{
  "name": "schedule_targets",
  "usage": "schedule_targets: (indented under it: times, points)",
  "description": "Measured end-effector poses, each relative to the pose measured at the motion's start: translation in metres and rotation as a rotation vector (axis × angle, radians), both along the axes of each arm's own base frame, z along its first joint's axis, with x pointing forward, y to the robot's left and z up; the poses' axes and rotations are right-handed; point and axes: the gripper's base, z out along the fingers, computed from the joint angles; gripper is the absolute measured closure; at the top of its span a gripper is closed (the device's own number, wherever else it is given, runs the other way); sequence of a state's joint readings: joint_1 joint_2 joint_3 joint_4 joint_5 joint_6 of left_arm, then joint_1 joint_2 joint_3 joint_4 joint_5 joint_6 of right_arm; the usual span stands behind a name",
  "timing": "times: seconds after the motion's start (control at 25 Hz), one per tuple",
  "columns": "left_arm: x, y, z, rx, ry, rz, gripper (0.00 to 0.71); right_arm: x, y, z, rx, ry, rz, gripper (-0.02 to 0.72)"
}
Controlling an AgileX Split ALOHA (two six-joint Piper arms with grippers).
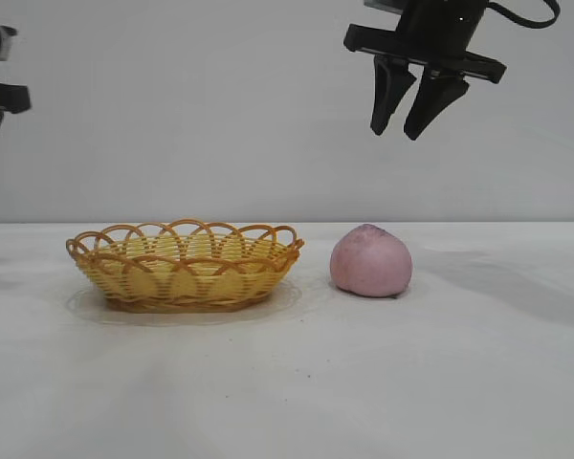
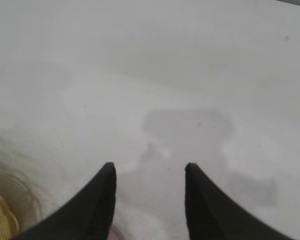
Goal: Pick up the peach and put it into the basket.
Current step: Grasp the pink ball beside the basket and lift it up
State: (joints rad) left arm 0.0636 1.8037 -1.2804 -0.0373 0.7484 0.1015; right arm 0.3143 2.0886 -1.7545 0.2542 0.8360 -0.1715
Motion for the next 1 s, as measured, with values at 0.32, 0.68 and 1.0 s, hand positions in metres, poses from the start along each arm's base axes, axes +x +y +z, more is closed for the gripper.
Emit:
schedule_targets:
  times: [0.32, 0.68, 1.0]
  points:
    - [-0.066, -0.015, 0.124, 0.023, -0.349, -0.024, 0.346, -0.001, 0.000, -0.001, -0.004, 0.017, 0.004, 0.408]
    - [-0.244, -0.016, 0.135, 0.057, -0.472, 0.033, 0.346, -0.002, 0.002, 0.000, 0.012, 0.010, 0.029, 0.408]
    - [-0.348, -0.014, 0.073, 0.052, -0.501, 0.072, 0.346, -0.002, 0.004, 0.001, 0.032, 0.004, 0.055, 0.408]
